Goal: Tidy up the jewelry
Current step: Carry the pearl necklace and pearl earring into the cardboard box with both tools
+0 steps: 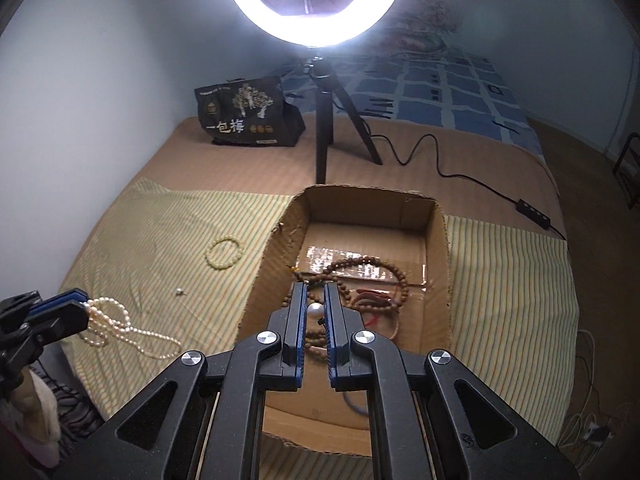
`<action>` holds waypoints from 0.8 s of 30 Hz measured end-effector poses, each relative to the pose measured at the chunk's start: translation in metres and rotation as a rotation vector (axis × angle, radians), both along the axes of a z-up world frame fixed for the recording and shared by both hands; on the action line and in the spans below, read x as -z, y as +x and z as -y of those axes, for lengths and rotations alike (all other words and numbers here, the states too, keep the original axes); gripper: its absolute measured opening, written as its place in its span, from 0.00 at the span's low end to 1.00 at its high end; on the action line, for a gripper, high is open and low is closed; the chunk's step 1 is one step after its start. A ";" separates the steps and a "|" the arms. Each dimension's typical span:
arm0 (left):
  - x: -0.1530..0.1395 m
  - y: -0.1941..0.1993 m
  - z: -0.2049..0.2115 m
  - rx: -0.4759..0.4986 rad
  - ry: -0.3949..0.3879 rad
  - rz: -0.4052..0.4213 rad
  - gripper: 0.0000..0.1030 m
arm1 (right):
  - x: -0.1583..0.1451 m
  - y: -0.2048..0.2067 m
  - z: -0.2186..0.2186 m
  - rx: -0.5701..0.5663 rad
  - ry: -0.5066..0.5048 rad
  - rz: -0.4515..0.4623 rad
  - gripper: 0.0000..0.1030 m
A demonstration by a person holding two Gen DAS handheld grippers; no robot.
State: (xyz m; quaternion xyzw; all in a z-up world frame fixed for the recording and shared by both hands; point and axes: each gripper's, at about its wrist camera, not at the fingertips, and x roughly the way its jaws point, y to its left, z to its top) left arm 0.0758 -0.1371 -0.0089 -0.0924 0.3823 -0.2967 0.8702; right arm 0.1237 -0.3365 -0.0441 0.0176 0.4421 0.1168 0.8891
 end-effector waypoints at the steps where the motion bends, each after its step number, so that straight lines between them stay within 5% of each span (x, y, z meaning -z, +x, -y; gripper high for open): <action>1: 0.000 0.002 0.006 0.009 -0.002 0.000 0.05 | 0.001 0.001 0.003 0.006 0.001 -0.002 0.07; 24: 0.063 0.026 0.077 0.092 0.071 -0.111 0.05 | 0.044 0.034 0.034 0.088 0.000 -0.089 0.07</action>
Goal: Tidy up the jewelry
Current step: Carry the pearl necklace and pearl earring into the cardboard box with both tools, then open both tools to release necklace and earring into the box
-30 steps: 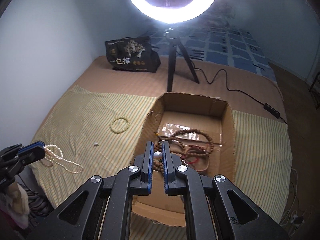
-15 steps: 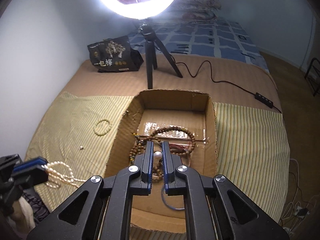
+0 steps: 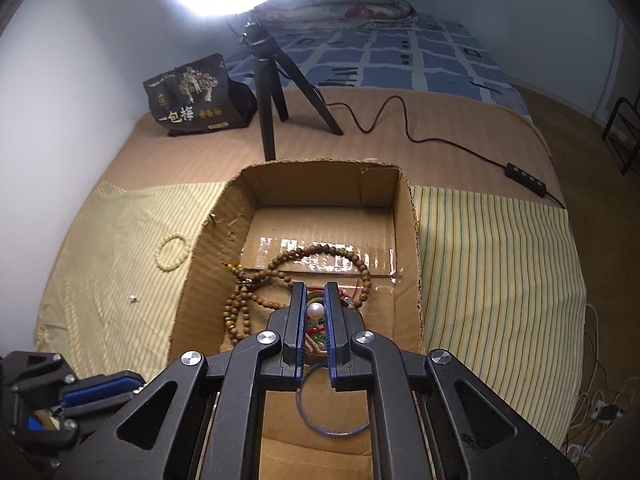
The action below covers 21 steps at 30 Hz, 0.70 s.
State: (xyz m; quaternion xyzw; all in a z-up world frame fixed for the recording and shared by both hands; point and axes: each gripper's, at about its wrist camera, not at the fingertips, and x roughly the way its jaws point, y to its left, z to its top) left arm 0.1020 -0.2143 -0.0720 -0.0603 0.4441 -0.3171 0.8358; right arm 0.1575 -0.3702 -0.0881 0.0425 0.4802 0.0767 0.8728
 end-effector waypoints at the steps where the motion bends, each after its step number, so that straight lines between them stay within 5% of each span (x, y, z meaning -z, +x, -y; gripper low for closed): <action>1: 0.003 0.000 0.001 0.002 0.008 -0.003 0.05 | 0.002 0.001 0.001 0.000 -0.004 -0.005 0.07; 7: 0.013 0.000 0.002 0.007 0.028 -0.023 0.05 | 0.012 0.004 0.005 0.010 0.013 -0.029 0.07; 10: 0.014 0.001 0.001 -0.002 0.047 -0.021 0.07 | 0.012 0.004 0.004 0.021 0.000 -0.027 0.33; 12: 0.015 0.000 -0.001 -0.011 0.059 -0.020 0.27 | 0.010 0.003 0.005 0.028 0.000 -0.012 0.47; 13: 0.014 -0.001 -0.002 -0.016 0.059 -0.016 0.38 | 0.009 0.002 0.005 0.031 -0.001 -0.006 0.48; 21: 0.013 -0.008 -0.010 -0.026 0.095 0.011 0.44 | 0.002 -0.001 0.006 0.065 -0.018 0.018 0.65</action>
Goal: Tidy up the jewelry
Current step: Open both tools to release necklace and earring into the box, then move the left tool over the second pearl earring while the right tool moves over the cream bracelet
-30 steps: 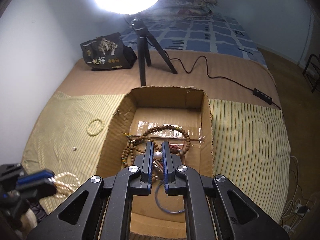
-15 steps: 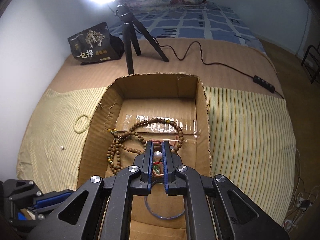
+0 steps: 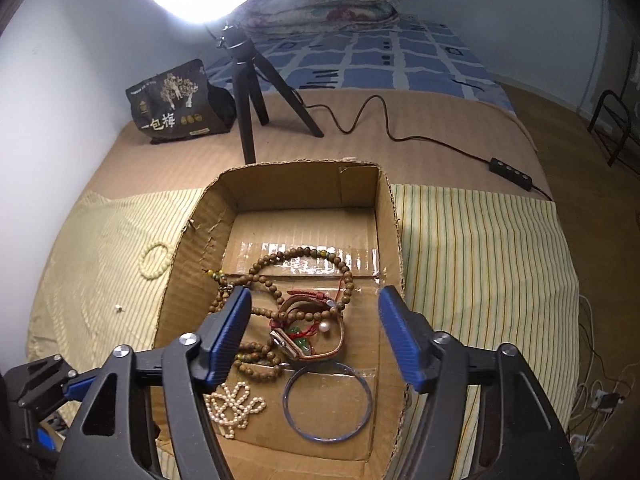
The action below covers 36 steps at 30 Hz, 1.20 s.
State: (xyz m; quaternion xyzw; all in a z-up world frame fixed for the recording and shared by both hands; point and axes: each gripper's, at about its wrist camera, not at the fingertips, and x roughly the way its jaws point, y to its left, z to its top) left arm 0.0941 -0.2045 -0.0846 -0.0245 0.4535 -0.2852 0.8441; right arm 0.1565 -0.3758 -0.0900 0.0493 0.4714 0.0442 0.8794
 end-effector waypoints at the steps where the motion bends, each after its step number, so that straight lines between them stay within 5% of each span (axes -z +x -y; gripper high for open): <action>1: 0.000 -0.001 -0.001 -0.002 0.001 0.002 0.46 | -0.001 0.000 0.000 0.002 0.000 0.002 0.65; 18: -0.013 -0.004 -0.033 -0.046 0.037 0.067 0.47 | -0.012 -0.008 -0.017 -0.006 -0.037 0.019 0.69; 36: 0.003 -0.012 -0.145 -0.173 0.107 0.078 0.47 | -0.036 -0.011 -0.081 -0.165 0.053 0.080 0.69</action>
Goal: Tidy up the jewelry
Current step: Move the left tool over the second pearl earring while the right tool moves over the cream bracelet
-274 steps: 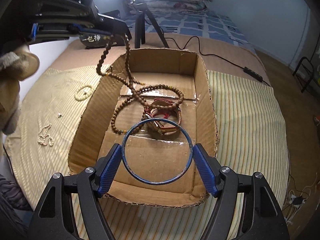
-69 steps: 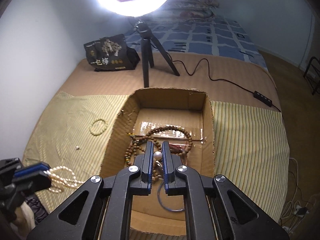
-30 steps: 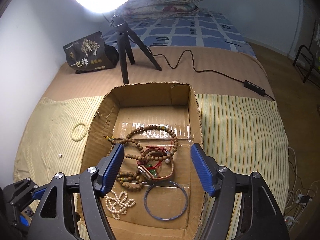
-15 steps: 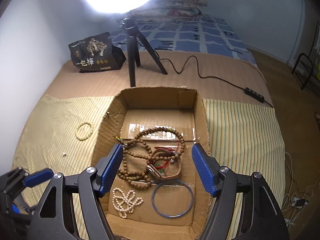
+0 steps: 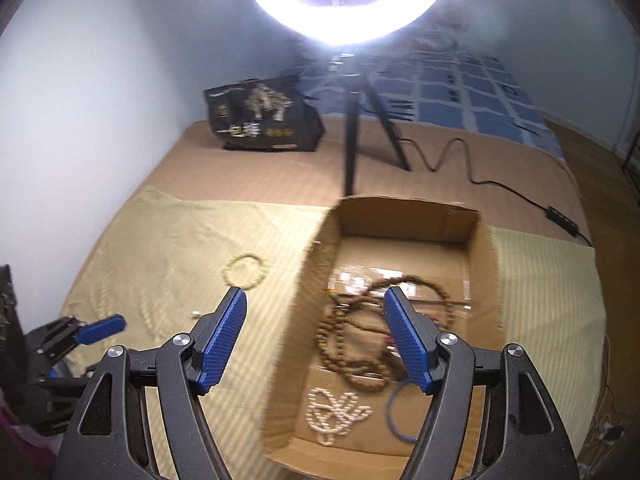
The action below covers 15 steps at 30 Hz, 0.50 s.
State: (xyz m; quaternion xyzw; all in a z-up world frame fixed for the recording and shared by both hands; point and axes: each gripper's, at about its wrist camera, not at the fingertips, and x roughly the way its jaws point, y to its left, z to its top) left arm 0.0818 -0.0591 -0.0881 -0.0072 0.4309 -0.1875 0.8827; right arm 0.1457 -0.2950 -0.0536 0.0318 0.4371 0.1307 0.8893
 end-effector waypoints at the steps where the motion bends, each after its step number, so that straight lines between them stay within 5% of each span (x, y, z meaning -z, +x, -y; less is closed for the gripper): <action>1: 0.002 -0.001 -0.002 0.001 0.005 -0.004 0.47 | 0.000 0.001 -0.004 -0.009 0.009 -0.004 0.69; 15: 0.040 0.017 -0.027 -0.036 -0.033 -0.051 0.42 | 0.028 0.039 -0.081 -0.148 0.002 -0.090 0.68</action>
